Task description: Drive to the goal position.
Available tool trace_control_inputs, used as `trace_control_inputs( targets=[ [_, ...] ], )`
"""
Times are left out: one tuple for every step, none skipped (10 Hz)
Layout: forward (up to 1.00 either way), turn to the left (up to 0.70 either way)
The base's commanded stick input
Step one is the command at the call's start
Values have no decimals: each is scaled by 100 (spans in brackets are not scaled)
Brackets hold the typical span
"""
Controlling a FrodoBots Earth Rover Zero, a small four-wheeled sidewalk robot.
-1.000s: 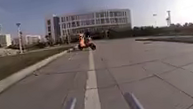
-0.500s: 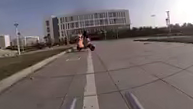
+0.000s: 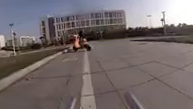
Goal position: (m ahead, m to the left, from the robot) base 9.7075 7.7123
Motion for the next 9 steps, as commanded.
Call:
trace_control_inputs(
  targets=[
    [0,-45],
    [0,-45],
    [0,-45],
    [36,-31],
    [45,0],
    [45,0],
    [45,0],
    [45,0],
    [45,0]
  ],
)
